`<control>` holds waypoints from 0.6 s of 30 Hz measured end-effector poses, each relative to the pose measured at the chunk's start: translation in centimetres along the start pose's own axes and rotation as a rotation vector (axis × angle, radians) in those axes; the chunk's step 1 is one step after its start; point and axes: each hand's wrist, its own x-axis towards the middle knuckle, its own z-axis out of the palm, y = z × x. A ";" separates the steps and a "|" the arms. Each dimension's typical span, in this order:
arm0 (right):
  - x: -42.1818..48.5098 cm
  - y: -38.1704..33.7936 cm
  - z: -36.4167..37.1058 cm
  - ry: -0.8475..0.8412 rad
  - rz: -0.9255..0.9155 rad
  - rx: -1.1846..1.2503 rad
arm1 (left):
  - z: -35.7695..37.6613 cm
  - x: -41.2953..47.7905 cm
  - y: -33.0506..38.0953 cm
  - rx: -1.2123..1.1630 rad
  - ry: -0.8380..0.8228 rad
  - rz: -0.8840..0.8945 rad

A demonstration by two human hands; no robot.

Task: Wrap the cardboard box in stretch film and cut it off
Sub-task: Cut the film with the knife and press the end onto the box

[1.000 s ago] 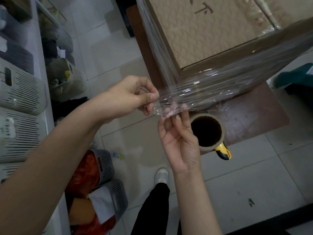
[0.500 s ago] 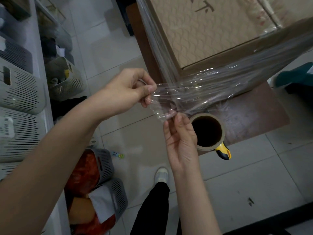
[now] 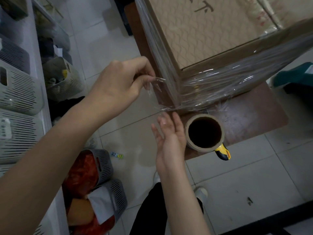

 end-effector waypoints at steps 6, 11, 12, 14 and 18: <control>2.4 -1.7 0.2 -0.171 0.068 0.226 | -0.2 -0.2 0.0 -0.050 -0.026 0.010; 1.3 -0.4 -0.5 -0.180 0.053 0.235 | -0.1 0.0 -0.2 -0.071 -0.021 0.019; 1.1 -0.1 -0.6 -0.191 0.042 0.220 | -0.1 0.1 -0.3 -0.070 -0.021 0.022; 1.1 0.2 -0.7 -0.197 0.037 0.207 | 0.0 0.2 -0.5 -0.058 -0.016 0.037; 1.4 0.7 -0.7 -0.125 0.056 0.259 | 0.3 0.4 -1.3 -0.017 0.025 0.109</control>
